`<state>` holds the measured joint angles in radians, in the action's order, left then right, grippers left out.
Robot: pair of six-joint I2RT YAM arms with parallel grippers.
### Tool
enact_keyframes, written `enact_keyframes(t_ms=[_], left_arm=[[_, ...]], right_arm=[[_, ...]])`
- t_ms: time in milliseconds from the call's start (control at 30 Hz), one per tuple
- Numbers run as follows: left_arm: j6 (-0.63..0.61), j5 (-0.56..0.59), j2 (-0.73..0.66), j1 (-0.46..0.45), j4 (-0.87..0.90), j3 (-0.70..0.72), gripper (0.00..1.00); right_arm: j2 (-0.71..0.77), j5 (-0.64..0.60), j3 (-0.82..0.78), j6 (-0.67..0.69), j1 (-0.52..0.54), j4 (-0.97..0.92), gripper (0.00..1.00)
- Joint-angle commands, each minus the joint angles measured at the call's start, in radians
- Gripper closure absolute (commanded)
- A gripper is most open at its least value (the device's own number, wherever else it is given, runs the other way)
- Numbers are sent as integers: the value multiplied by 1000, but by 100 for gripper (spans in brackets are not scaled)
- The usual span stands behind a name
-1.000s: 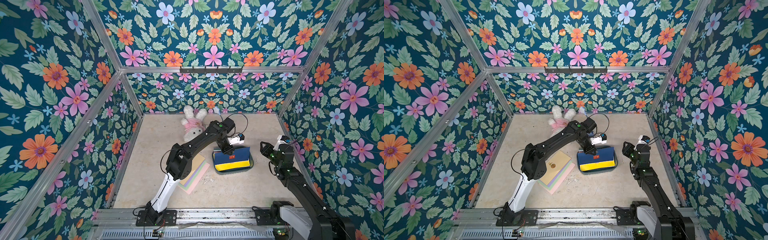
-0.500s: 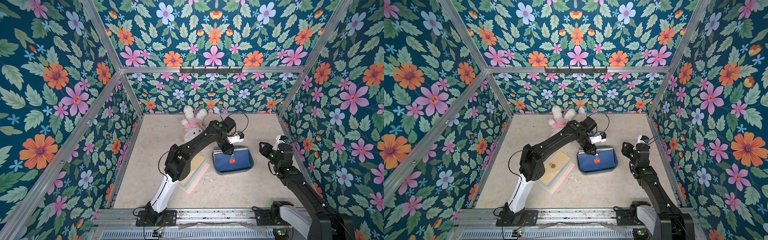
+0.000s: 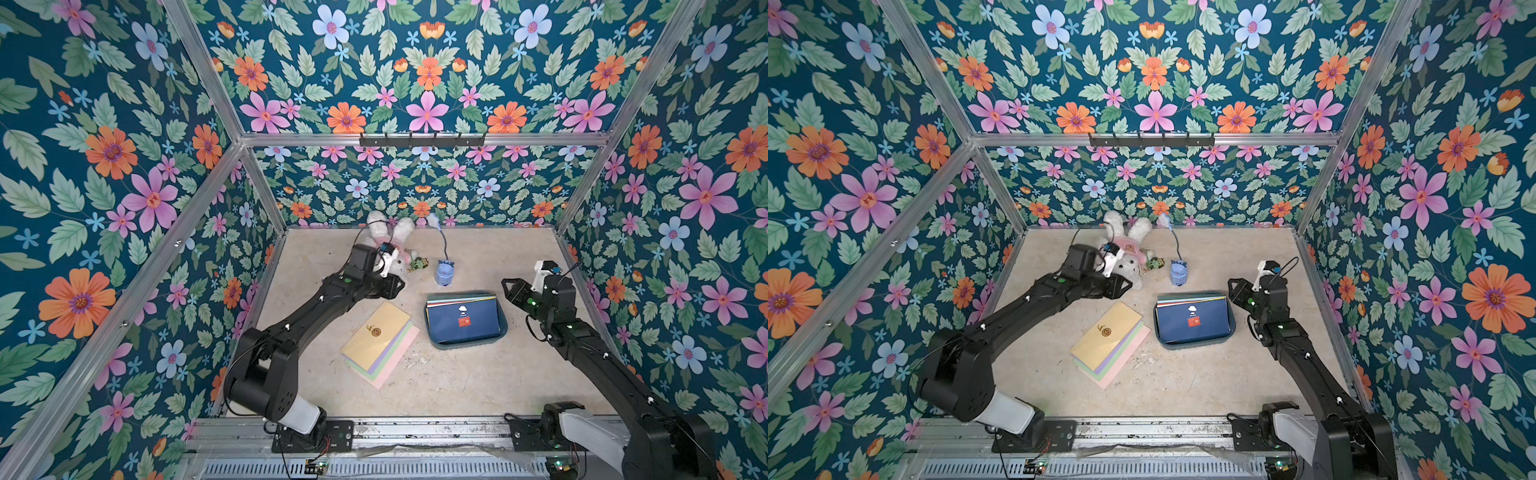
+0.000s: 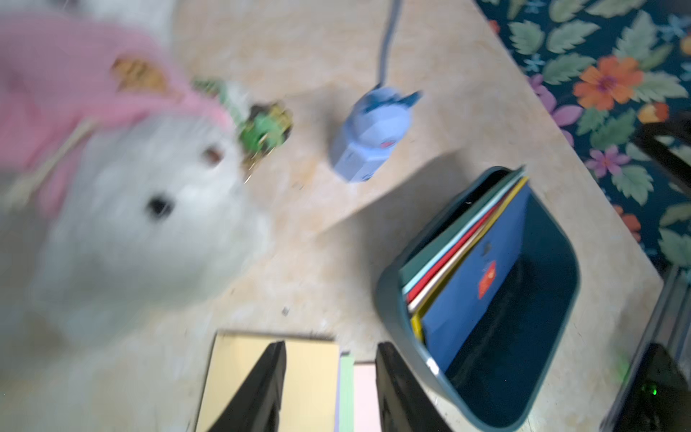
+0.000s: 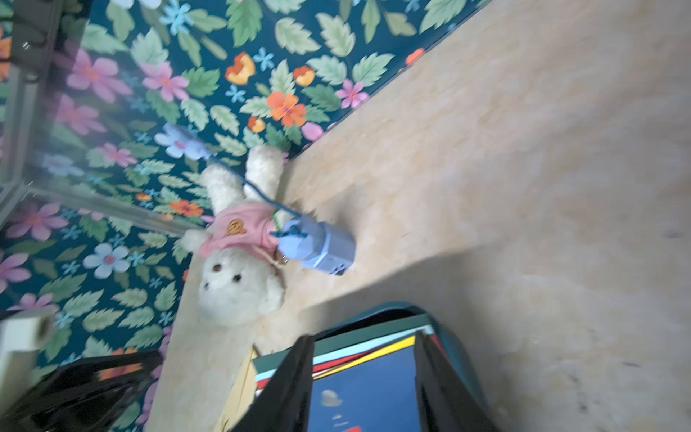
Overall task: Put the sealed envelopes into the storage box
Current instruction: Place the envelope in the storage box, then pick up the envelope from the center of the board.
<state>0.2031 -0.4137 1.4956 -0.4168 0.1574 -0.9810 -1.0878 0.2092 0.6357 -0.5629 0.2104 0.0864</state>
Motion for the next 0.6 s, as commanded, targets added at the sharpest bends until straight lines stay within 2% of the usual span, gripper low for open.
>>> enact_keyframes(t_ms=[0,133,267,367,433,567], left_arm=[[214,-17,-24,55,-214,132,56],[219,-4,-54,90,-242,263,57],[228,40,-77,95,-245,317,57],[246,51,-75,94,-247,339,59],[249,111,-87,95,-216,349,61],[260,147,-125,96,-216,396,63]], right_arm=[[-53,5,48,-102,90,-43,52],[-155,-32,114,-186,293,-17,52],[-313,-76,208,-246,482,4,52],[-445,-59,288,-281,577,11,53],[-520,-51,346,-287,629,-9,53],[-650,-10,432,-323,684,-13,53]])
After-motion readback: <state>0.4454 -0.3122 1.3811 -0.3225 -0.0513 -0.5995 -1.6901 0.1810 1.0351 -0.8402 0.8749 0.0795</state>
